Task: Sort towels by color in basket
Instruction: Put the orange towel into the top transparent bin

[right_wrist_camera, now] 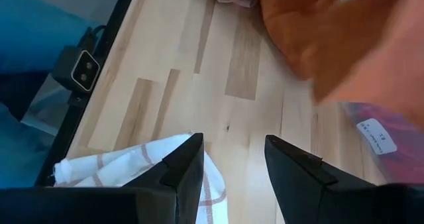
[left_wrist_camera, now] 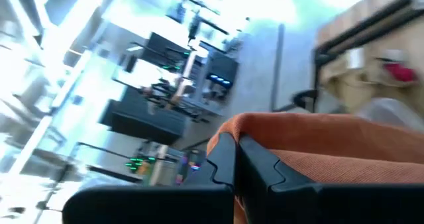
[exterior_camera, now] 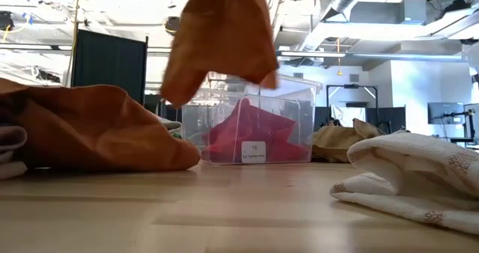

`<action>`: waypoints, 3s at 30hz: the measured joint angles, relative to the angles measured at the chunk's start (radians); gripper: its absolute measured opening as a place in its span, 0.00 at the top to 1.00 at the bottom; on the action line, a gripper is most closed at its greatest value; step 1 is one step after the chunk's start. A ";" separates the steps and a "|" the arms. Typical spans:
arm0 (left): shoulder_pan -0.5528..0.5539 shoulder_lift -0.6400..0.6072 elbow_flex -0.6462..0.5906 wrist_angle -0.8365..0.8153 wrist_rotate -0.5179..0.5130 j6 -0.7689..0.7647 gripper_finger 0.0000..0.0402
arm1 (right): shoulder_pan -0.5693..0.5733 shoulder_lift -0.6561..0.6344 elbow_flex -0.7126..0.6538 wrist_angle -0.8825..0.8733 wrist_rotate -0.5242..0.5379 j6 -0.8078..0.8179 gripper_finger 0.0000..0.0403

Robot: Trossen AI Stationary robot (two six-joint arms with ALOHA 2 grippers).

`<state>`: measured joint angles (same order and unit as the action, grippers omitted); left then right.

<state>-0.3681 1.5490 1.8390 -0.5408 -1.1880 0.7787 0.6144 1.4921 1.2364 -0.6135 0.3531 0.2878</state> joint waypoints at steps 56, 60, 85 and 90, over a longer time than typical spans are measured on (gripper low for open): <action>0.608 0.134 -0.670 0.368 1.156 -0.242 1.00 | -0.003 0.001 -0.049 0.089 0.000 0.018 0.54; 0.608 0.214 -0.672 0.366 1.172 -0.231 1.00 | -0.016 0.001 -0.049 0.096 0.000 0.019 0.54; 0.617 0.262 -0.621 0.097 1.311 -0.187 0.59 | -0.081 0.002 -0.049 0.144 0.000 0.000 0.54; 0.595 0.247 -0.511 -0.018 1.311 -0.199 0.41 | -0.081 0.002 -0.049 0.144 0.000 -0.001 0.54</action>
<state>0.2274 1.7958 1.3276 -0.5586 0.1226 0.5793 0.5331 1.4940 1.1877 -0.4698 0.3534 0.2865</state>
